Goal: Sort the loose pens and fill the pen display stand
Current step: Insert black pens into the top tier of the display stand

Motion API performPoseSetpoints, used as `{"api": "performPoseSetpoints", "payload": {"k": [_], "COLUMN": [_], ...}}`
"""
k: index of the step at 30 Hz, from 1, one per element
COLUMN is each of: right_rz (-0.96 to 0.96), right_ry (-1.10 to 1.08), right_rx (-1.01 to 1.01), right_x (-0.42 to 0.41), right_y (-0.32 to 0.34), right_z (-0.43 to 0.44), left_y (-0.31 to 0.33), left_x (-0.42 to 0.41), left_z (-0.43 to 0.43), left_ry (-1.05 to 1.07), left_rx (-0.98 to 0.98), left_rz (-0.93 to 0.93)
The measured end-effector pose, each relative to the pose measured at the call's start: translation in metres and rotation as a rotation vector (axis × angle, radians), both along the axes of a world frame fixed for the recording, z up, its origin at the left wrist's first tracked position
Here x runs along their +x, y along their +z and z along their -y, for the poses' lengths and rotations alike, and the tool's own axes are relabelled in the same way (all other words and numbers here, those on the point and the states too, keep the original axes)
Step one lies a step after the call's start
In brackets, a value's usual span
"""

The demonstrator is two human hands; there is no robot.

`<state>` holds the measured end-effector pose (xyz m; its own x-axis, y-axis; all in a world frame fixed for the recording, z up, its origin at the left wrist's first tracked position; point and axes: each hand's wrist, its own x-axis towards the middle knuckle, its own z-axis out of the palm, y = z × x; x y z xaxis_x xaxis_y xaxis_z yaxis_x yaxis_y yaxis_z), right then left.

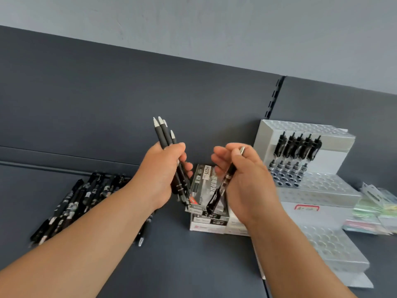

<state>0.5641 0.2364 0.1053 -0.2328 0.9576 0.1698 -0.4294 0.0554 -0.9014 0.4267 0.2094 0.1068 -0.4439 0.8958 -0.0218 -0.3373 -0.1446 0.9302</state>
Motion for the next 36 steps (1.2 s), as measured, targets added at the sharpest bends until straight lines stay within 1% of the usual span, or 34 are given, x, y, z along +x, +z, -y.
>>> {"api": "performPoseSetpoints", "payload": {"k": [3, 7, 11, 15, 17, 19, 20, 23, 26, 28, 30, 31, 33, 36], "right_rz": [-0.135, -0.26, -0.342, -0.465, -0.501, -0.484, -0.432, -0.177, 0.105, 0.346, 0.68, 0.808, 0.926, 1.002], "right_ry": [0.058, 0.057, 0.067, 0.097, 0.107, 0.12, 0.114, 0.05, 0.028, 0.001, -0.074, -0.096, -0.069, -0.023], "right_rx": [-0.024, -0.036, -0.048, -0.061, -0.069, -0.056, -0.039, 0.004, 0.034, 0.121, 0.282, 0.366, 0.519, 0.708], "right_x": [0.031, 0.068, 0.101, 0.131, 0.146, 0.163, 0.172, 0.202, 0.229, 0.243, 0.251, 0.253, 0.252, 0.241], "right_y": [0.016, 0.03, 0.035, 0.037, 0.036, 0.033, 0.032, 0.027, 0.024, 0.025, 0.031, 0.036, 0.045, 0.055], "right_z": [-0.01, -0.023, -0.033, -0.042, -0.045, -0.047, -0.049, -0.057, -0.068, -0.073, -0.074, -0.073, -0.07, -0.068], "left_y": [-0.001, 0.002, 0.005, 0.006, 0.008, 0.01, 0.012, 0.018, 0.023, 0.026, 0.028, 0.029, 0.033, 0.04], "left_x": [0.028, 0.063, 0.09, 0.117, 0.134, 0.149, 0.155, 0.171, 0.184, 0.193, 0.197, 0.199, 0.205, 0.215], "left_z": [-0.002, -0.003, -0.003, -0.002, -0.002, -0.005, -0.007, -0.015, -0.022, -0.026, -0.029, -0.03, -0.032, -0.033], "left_ry": [-0.079, -0.155, -0.232, -0.347, -0.35, -0.306, -0.276, -0.169, -0.089, -0.056, -0.028, -0.021, -0.02, -0.038], "left_rx": [-0.036, -0.024, -0.058, -0.099, -0.091, -0.068, -0.051, -0.01, 0.019, 0.036, 0.049, 0.059, 0.085, 0.141], "left_rz": [-0.211, -0.368, -0.415, -0.438, -0.426, -0.407, -0.379, -0.271, -0.249, -0.292, -0.361, -0.406, -0.507, -0.625]}}
